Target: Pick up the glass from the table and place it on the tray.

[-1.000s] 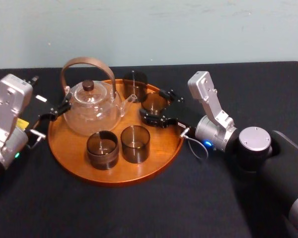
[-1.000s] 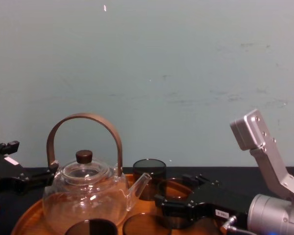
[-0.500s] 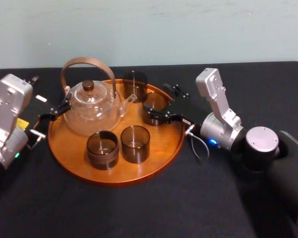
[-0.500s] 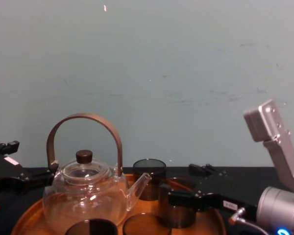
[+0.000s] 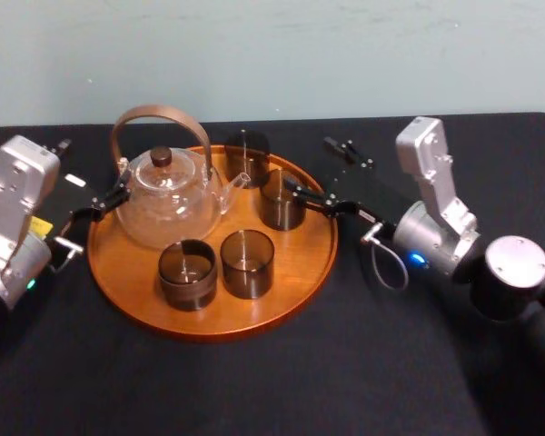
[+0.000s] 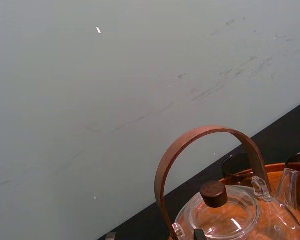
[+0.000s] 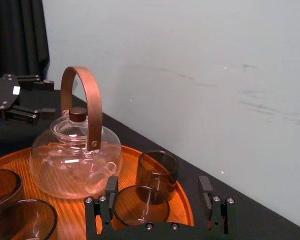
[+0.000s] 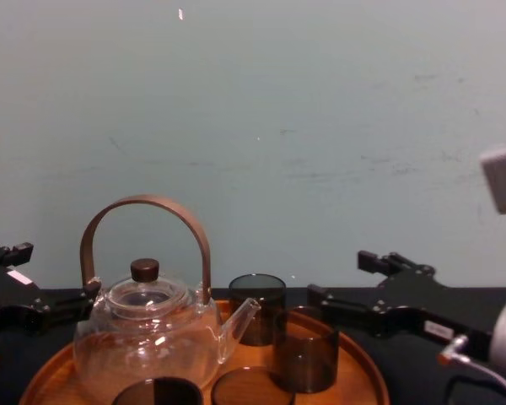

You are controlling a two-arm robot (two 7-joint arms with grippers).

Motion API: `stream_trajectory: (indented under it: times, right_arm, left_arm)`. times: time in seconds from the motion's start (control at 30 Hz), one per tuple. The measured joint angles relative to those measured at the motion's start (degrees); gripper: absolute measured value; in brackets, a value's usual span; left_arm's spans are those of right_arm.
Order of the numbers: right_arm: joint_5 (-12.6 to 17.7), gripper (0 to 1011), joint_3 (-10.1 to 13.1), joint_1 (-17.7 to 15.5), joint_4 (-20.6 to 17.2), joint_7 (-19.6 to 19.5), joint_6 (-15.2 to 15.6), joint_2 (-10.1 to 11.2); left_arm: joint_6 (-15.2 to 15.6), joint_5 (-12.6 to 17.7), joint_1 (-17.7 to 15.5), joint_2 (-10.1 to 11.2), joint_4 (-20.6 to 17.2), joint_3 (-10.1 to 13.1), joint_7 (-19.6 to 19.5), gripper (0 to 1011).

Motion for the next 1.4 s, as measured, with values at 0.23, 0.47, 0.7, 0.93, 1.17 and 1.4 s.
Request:
stream_trajectory:
  times: [0.23, 0.47, 0.7, 0.93, 1.17, 1.4]
  right_arm:
    - [1.57, 1002, 1.61, -4.17, -6.64, -0.77, 0.79, 2.94]
    - [2.26, 1002, 3.85, -8.66, -12.19, -2.78, 0.97, 5.99]
    - [2.12, 1002, 7.52, -11.89, -13.99, -6.18, 0.27, 7.7]
    - [-0.29, 1002, 10.37, -12.53, -12.57, -10.33, -0.12, 7.62]
    - [-1.28, 1002, 11.27, -12.8, -11.89, -11.75, 0.23, 7.33]
    - [-1.25, 1002, 11.09, -12.72, -11.97, -11.56, 0.19, 7.35]
  left_arm:
    - [0.0, 0.0, 0.0, 0.0, 0.0, 0.0, 0.0, 1010]
    - [0.0, 0.0, 0.0, 0.0, 0.0, 0.0, 0.0, 1010]
    - [0.0, 0.0, 0.0, 0.0, 0.0, 0.0, 0.0, 1010]
    - [0.0, 0.0, 0.0, 0.0, 0.0, 0.0, 0.0, 1010]
    - [0.0, 0.0, 0.0, 0.0, 0.0, 0.0, -0.01, 1010]
    - [0.0, 0.0, 0.0, 0.0, 0.0, 0.0, -0.01, 1009]
